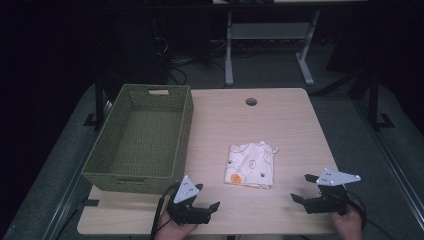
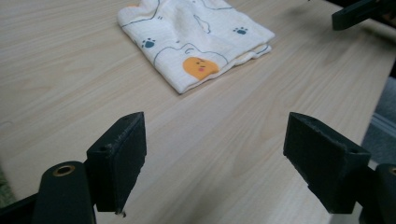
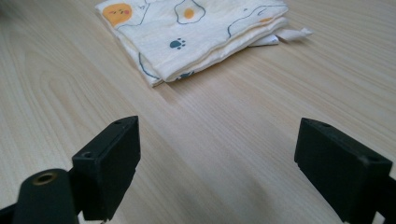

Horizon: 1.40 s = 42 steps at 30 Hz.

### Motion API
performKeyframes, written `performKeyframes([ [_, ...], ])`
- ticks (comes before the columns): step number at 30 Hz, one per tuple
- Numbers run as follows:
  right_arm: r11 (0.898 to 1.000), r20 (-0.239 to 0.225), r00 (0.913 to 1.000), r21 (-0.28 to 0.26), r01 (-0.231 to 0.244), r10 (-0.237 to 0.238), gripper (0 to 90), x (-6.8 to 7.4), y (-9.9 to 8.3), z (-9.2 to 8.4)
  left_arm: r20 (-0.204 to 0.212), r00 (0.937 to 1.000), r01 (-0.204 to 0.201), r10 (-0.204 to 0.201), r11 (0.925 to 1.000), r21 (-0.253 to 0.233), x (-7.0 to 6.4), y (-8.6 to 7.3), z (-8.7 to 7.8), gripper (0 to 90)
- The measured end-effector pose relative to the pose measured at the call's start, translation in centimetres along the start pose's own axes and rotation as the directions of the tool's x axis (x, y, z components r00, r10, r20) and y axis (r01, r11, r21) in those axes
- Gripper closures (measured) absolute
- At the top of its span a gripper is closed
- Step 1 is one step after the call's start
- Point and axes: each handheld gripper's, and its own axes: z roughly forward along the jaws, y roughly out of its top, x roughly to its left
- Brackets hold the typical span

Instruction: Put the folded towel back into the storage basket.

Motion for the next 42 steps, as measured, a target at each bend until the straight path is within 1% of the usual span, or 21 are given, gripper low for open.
performKeyframes([
  [2, 1.0, 0.004, 1.0, 0.007, 0.006, -0.006, 14.0, 0.0, 0.1, 0.2, -0.012, 0.9998, -0.013, 0.014, 0.9998, 0.015, 0.1, 0.1, 0.3, 23.5],
  [4, 1.0, 0.016, 0.9999, 0.015, 0.005, -0.005, 14.0, 0.0, 0.1, 0.6, -0.012, 0.9998, -0.012, 0.013, 0.9997, 0.022, 0.3, 0.1, 0.4, 23.7],
  [6, 1.0, 0.01, 0.9999, 0.026, 0.006, -0.006, 14.0, 0.0, 0.2, 0.7, -0.008, 1.0, -0.004, 0.004, 0.9999, 0.017, 0.5, 0.2, 0.6, 24.6],
  [7, 1.0, 0.008, 0.9999, 0.022, 0.007, -0.007, 14.0, 0.1, 0.2, 0.7, -0.001, 1.0, -0.001, 0.001, 0.9998, 0.021, 0.5, 0.4, 0.8, 24.7],
  [9, 1.0, 0.019, 0.9998, 0.012, 0.003, -0.003, 14.0, 0.1, 0.2, 0.5, -0.004, 0.9998, -0.018, 0.018, 0.9994, 0.031, 0.5, 0.8, 1.2, 24.6],
  [11, 1.0, 0.017, 0.9999, 0.008, 0.001, -0.001, 13.9, 0.0, 0.2, 0.5, -0.002, 0.9997, -0.023, 0.023, 0.9989, 0.04, 0.5, 1.0, 1.5, 24.6],
  [14, 1.0, 0.022, 0.9998, 0.002, -0.003, 0.003, 14.0, -0.2, 0.3, 0.5, 0.005, 0.9995, -0.03, 0.03, 0.9978, 0.059, 0.7, 1.9, 2.6, 24.6],
  [16, 1.0, 0.025, 0.9997, 0.005, 0.002, -0.002, 14.0, -0.2, 0.3, 0.6, 0.006, 0.999, -0.044, 0.043, 0.996, 0.079, 0.8, 2.7, 3.9, 24.6],
  [17, 1.0, 0.025, 0.9997, 0.005, 0.002, -0.002, 14.0, -0.2, 0.3, 0.6, 0.006, 0.999, -0.044, 0.043, 0.996, 0.079, 0.8, 2.7, 3.9, 24.6],
  [18, 1.0, 0.027, 0.9996, 0.011, 0.003, -0.004, 14.0, -0.2, 0.3, 0.6, 0.018, 0.9988, -0.046, 0.045, 0.9947, 0.092, 0.7, 3.2, 4.9, 24.6],
  [20, 1.0, 0.026, 0.9997, 0.01, 0.005, -0.006, 14.0, -0.2, 0.3, 0.6, 0.018, 0.9976, -0.068, 0.067, 0.9918, 0.108, 0.6, 3.9, 5.7, 24.6],
  [21, 1.0, 0.026, 0.9997, 0.01, 0.005, -0.006, 14.0, -0.2, 0.3, 0.6, 0.018, 0.9976, -0.068, 0.067, 0.9918, 0.108, 0.6, 3.9, 5.7, 24.6],
  [24, 1.0, 0.028, 0.9996, 0.008, -0.001, 0.001, 14.0, -0.3, 0.2, 0.6, 0.016, 0.9962, -0.086, 0.085, 0.9882, 0.126, 0.2, 5.0, 7.2, 24.7],
  [25, 1.0, 0.028, 0.9996, 0.008, -0.001, 0.001, 14.0, -0.3, 0.2, 0.6, 0.016, 0.9962, -0.086, 0.085, 0.9882, 0.126, 0.2, 5.0, 7.2, 24.7],
  [26, 1.0, 0.031, 0.9995, 0.001, 0.0, 0.0, 14.0, -0.3, 0.1, 0.5, 0.013, 0.9954, -0.096, 0.095, 0.9856, 0.14, 0.2, 5.5, 7.8, 24.9],
  [28, 1.0, 0.027, 0.9996, -0.007, 0.005, -0.004, 13.9, -0.3, 0.1, 0.5, 0.013, 0.9954, -0.095, 0.095, 0.984, 0.15, 0.3, 5.9, 8.4, 25.0],
  [33, 1.0, 0.026, 0.9996, -0.002, 0.007, -0.007, 14.0, -0.2, 0.2, 0.4, 0.006, 0.9944, -0.105, 0.106, 0.9813, 0.161, 0.4, 6.7, 9.4, 25.1],
  [35, 1.0, 0.027, 0.9996, -0.005, 0.013, -0.013, 14.0, -0.1, 0.1, 0.4, 0.002, 0.9934, -0.114, 0.115, 0.9775, 0.178, 0.4, 7.1, 10.3, 25.2],
  [39, 1.0, 0.025, 0.9997, -0.006, 0.005, -0.005, 14.0, -0.1, 0.1, 0.4, 0.004, 0.993, -0.117, 0.118, 0.9751, 0.188, 0.4, 7.6, 11.2, 25.3],
  [41, 1.0, 0.024, 0.9997, -0.013, 0.005, -0.005, 14.0, -0.1, 0.1, 0.4, 0.01, 0.9926, -0.121, 0.121, 0.9732, 0.196, 0.4, 8.5, 12.0, 25.3],
  [42, 1.0, 0.021, 0.9998, -0.012, 0.006, -0.006, 14.0, 0.0, 0.1, 0.3, 0.015, 0.9927, -0.121, 0.12, 0.9737, 0.193, 0.4, 8.8, 12.2, 25.4],
])
